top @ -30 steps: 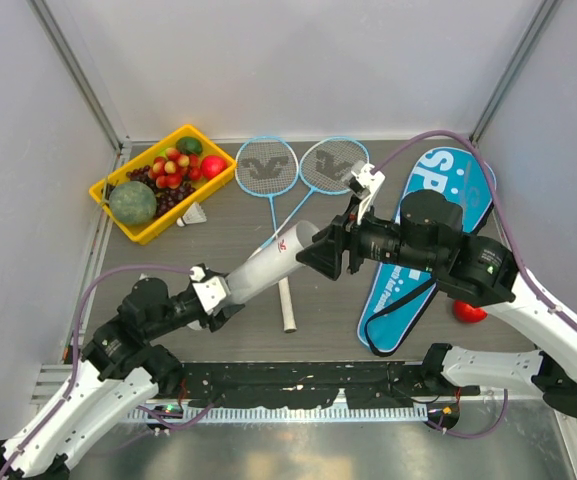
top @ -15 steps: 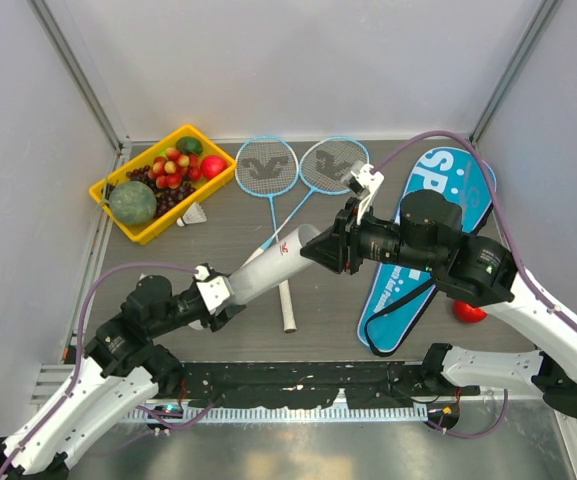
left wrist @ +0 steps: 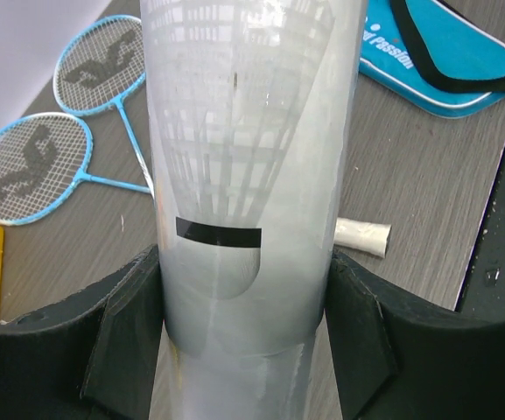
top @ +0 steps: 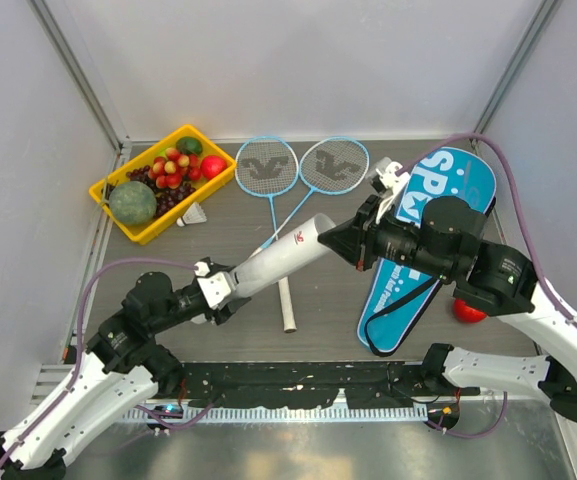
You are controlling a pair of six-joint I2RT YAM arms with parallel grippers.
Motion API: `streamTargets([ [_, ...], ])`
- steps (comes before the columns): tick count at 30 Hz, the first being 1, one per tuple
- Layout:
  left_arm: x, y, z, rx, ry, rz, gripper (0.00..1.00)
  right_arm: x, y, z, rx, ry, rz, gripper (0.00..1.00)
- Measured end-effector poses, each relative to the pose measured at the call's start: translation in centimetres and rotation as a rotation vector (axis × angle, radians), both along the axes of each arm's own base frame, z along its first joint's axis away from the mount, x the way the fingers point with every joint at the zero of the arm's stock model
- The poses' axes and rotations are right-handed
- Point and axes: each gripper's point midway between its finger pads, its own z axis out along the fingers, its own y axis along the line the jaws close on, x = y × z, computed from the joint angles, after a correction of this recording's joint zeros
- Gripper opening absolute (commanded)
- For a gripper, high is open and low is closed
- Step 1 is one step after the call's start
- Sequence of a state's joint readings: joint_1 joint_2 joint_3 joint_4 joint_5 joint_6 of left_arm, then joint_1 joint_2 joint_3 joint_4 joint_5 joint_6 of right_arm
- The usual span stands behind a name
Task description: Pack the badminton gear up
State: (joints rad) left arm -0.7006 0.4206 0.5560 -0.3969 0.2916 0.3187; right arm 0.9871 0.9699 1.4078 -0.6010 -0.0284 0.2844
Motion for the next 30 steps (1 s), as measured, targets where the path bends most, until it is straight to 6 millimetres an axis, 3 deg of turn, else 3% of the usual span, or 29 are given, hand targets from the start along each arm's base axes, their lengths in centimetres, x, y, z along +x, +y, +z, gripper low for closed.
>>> streamTargets([
  [6,0.3,-0.4,1.2,-0.021,-0.030,-0.003,0.21,0.6,-1.1,0.6,0.001,-0.042,-0.052,0.05],
  [20,0.6,-0.5,1.9,-0.035,-0.061,0.000,0.17,0.5,-1.6,1.7,-0.009,-0.084,-0.036,0.05],
  [22,0.8,-0.1,1.4,-0.018,-0.051,0.021,0.17,0.6,-1.8,2.5,0.003,-0.104,-0.039,0.05],
  [26,1.1,1.1,-0.9,0.058,0.008,0.078,0.16,0.3,-3.1,6.4,0.079,-0.183,-0.057,0.05],
  [30,1.2,1.5,-1.6,0.089,0.024,0.098,0.16,-0.2,-4.1,8.7,0.129,-0.235,-0.059,0.05],
])
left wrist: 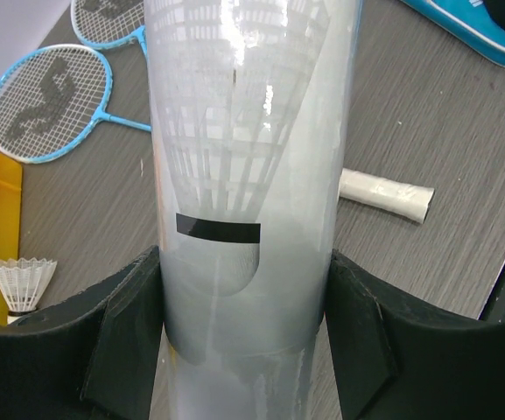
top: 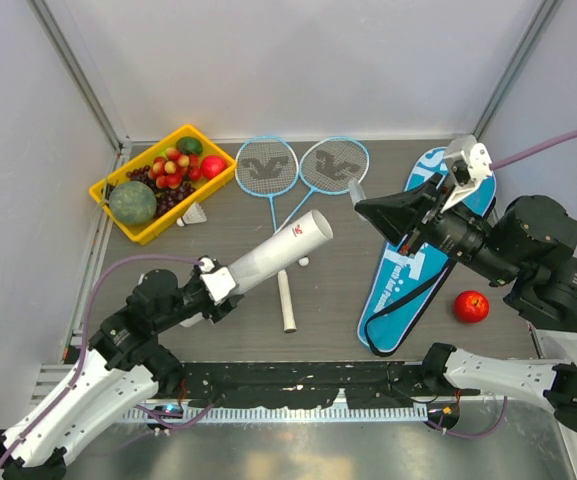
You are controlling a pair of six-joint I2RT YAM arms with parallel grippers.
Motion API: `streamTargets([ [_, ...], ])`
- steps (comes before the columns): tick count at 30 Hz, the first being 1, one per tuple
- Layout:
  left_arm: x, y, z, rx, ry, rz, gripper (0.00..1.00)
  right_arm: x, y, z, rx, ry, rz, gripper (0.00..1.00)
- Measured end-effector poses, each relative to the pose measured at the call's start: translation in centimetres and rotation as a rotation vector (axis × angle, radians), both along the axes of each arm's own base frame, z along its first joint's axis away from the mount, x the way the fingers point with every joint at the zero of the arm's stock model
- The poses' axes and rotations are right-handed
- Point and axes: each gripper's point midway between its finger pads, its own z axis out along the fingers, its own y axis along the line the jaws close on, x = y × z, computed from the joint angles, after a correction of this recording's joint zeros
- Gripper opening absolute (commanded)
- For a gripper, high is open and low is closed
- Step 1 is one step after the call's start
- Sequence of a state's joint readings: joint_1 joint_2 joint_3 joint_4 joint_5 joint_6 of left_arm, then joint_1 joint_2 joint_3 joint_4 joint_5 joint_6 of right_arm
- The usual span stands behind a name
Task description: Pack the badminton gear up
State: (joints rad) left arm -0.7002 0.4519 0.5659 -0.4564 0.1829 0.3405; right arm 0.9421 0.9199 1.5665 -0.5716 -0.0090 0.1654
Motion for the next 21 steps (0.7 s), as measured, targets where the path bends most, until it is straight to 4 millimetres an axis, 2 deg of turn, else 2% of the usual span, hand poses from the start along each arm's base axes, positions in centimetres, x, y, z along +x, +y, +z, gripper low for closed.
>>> streamTargets([
  [4,0.1,0.2,-0.2,0.007,0.004,0.013,0.16,1.1,-1.2,0.2,0.018,-0.014,-0.086,0.05],
  [7,0.2,0.6,0.3,-0.005,-0.012,0.033,0.18,3.6,-2.0,-2.3,-0.017,0.019,-0.222,0.05],
  [9,0.3,1.0,0.8,-0.023,-0.031,0.061,0.18,5.7,-2.5,-5.0,-0.064,0.058,-0.323,0.05],
  [13,1.0,2.6,1.9,-0.060,-0.099,0.158,0.18,10.3,-4.5,-10.4,-0.120,0.157,-0.500,0.05],
  [15,1.4,3.9,2.8,-0.087,-0.148,0.228,0.19,12.8,-5.5,-14.2,-0.146,0.230,-0.568,0.05],
  [18,1.8,5.7,4.4,-0.153,-0.227,0.326,0.20,15.8,-6.2,-21.3,-0.217,0.370,-0.615,0.05],
  [21,1.7,7.1,5.8,-0.224,-0.294,0.387,0.21,17.9,-5.8,-28.3,-0.315,0.508,-0.624,0.05],
])
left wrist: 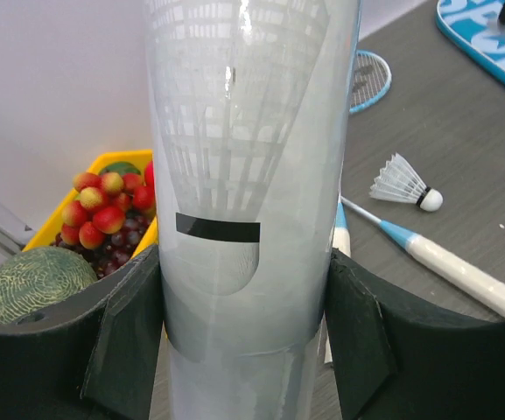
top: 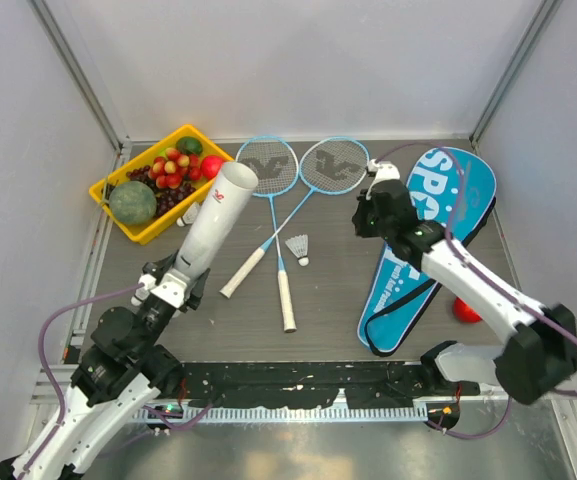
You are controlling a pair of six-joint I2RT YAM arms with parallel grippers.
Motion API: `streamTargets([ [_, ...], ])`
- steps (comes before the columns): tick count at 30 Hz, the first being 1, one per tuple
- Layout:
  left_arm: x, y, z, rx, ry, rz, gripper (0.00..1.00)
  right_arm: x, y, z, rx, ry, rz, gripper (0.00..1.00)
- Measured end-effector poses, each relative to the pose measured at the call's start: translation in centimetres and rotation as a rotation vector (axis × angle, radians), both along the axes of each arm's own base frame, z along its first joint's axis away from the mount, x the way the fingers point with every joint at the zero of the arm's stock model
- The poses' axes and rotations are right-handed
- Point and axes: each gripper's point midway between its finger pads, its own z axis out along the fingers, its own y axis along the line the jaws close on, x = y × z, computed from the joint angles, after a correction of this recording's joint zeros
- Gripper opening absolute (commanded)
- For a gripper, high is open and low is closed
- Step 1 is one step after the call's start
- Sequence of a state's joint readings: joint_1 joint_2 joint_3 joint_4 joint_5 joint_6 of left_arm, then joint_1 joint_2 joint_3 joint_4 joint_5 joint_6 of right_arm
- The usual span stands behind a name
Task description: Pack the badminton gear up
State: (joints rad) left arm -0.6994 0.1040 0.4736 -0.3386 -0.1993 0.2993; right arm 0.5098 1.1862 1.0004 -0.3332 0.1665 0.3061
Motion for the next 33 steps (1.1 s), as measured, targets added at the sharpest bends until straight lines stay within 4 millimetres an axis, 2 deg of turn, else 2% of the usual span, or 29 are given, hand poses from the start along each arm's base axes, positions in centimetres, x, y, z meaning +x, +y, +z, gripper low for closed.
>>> streamTargets([
  [4,-0.3,0.6,0.9,-0.043,-0.049,0.019,0.21,1.1,0.3,-8.8,-0.066,0.201,-0.002,0.05],
  [6,-0.2,0.6,1.1,-0.047,-0.054,0.018,0.21,1.2,0.5,-11.6,-0.089,0.266,0.004,0.06],
  [9,-0.3,0.4,1.0,-0.046,-0.051,0.011,0.21,1.5,0.8,-14.6,-0.111,0.325,0.014,0.10],
  [11,-0.3,0.3,1.0,-0.045,-0.049,0.006,0.21,1.6,1.1,-16.1,-0.124,0.360,0.024,0.17],
  [12,-0.3,0.3,1.0,-0.045,-0.049,0.005,0.21,1.7,1.3,-16.7,-0.130,0.376,0.031,0.24],
  [14,-0.3,0.3,1.0,-0.046,-0.049,0.001,0.21,1.8,1.5,-17.5,-0.137,0.398,0.044,0.32],
  [17,-0.3,0.2,1.0,-0.047,-0.051,-0.002,0.21,2.1,1.9,-17.4,-0.140,0.398,0.070,0.42],
  [21,-0.4,0.2,1.2,-0.053,-0.061,-0.005,0.21,3.0,3.3,-15.4,-0.119,0.367,0.137,0.54],
  [28,-0.5,0.1,1.5,-0.058,-0.071,-0.013,0.21,4.9,8.2,-10.2,-0.030,0.284,0.383,0.66],
  [31,-0.6,0.1,1.5,-0.060,-0.074,-0.016,0.21,5.6,10.3,-9.5,-0.011,0.271,0.481,0.71],
  [33,-0.6,0.1,1.5,-0.061,-0.075,-0.017,0.21,5.6,11.5,-10.0,-0.007,0.291,0.541,0.72],
])
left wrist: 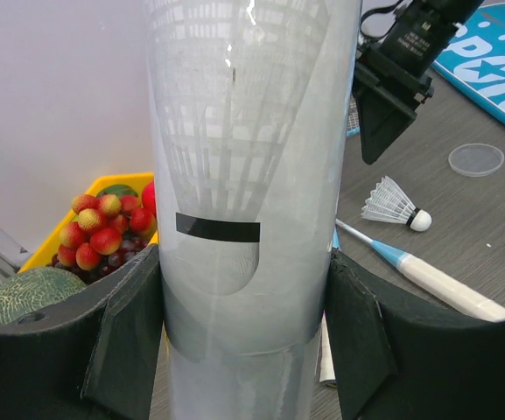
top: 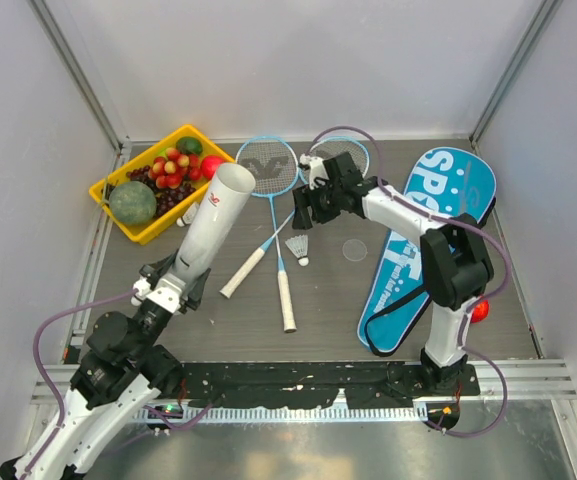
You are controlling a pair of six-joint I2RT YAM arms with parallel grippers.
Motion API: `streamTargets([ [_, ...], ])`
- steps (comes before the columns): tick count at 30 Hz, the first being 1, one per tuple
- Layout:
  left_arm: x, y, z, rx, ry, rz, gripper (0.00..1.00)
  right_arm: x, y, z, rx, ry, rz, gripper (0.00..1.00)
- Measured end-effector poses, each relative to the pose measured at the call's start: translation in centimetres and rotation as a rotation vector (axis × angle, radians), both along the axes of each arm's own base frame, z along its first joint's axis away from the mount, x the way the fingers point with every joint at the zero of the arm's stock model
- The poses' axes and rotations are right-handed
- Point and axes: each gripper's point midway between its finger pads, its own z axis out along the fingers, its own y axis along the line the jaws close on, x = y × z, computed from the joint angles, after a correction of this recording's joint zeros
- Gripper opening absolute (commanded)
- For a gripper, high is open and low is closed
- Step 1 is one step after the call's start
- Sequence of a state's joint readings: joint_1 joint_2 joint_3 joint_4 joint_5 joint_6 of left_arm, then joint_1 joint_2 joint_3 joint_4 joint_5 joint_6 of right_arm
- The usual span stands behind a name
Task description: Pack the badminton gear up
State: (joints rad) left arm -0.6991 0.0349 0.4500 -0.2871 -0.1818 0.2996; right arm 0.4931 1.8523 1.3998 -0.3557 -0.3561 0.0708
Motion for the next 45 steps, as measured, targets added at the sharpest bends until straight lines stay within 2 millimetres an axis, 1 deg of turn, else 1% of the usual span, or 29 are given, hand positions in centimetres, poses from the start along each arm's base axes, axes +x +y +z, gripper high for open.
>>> streamTargets([
  [6,0.0,-0.1,0.0,0.001,-0.001,-0.004,0.21,-1.3,2.7,-3.2,-0.019,0.102,0.162,0.73],
  [9,0.0,-0.1,0.0,0.001,-0.001,-0.006,0.21,-2.1,3.5,-4.1,-0.032,0.134,0.223,0.71],
  [13,0.0,-0.1,0.0,0.003,-0.001,-0.008,0.21,-3.2,3.8,-4.3,-0.045,0.154,0.275,0.64],
  [18,0.0,-0.1,-0.1,0.006,-0.001,-0.008,0.21,-4.2,3.4,-4.8,-0.055,0.179,0.306,0.57],
  [23,0.1,-0.3,-0.3,0.015,0.009,-0.010,0.21,-6.1,2.1,-5.9,-0.080,0.230,0.310,0.43],
  [24,0.1,-0.3,-0.4,0.016,0.011,-0.010,0.21,-6.4,1.8,-6.0,-0.086,0.237,0.309,0.34],
  [25,0.1,-0.3,-0.4,0.016,0.011,-0.010,0.21,-6.7,1.6,-6.1,-0.090,0.246,0.307,0.29],
  [26,0.1,-0.4,-0.4,0.017,0.011,-0.011,0.21,-7.0,1.4,-6.2,-0.093,0.249,0.306,0.19],
  [27,0.1,-0.4,-0.4,0.017,0.011,-0.012,0.21,-7.3,1.2,-6.1,-0.095,0.250,0.307,0.15],
  [28,0.1,-0.4,-0.4,0.017,0.011,-0.014,0.21,-7.6,0.9,-6.0,-0.096,0.250,0.303,0.07],
  [29,0.1,-0.5,-0.4,0.018,0.011,-0.017,0.21,-7.9,0.7,-5.8,-0.095,0.251,0.300,0.05],
  [31,0.1,-0.5,-0.4,0.020,0.013,-0.021,0.21,-8.1,0.5,-5.0,-0.088,0.239,0.292,0.05],
  [34,0.2,-0.8,-0.7,0.030,0.024,-0.027,0.21,-8.1,0.1,-3.3,-0.074,0.201,0.267,0.05],
  [38,0.4,-1.2,-1.3,0.047,0.045,-0.036,0.22,-7.8,-0.6,0.5,-0.054,0.116,0.216,0.05],
  [40,0.5,-1.4,-1.6,0.058,0.057,-0.043,0.22,-7.5,-0.9,3.2,-0.036,0.046,0.177,0.05],
  [43,0.7,-1.9,-2.2,0.078,0.079,-0.060,0.22,-7.2,-1.5,7.9,0.012,-0.070,0.105,0.05],
  [45,0.7,-2.3,-2.8,0.096,0.100,-0.080,0.21,-7.3,-2.1,12.3,0.075,-0.180,0.053,0.05],
])
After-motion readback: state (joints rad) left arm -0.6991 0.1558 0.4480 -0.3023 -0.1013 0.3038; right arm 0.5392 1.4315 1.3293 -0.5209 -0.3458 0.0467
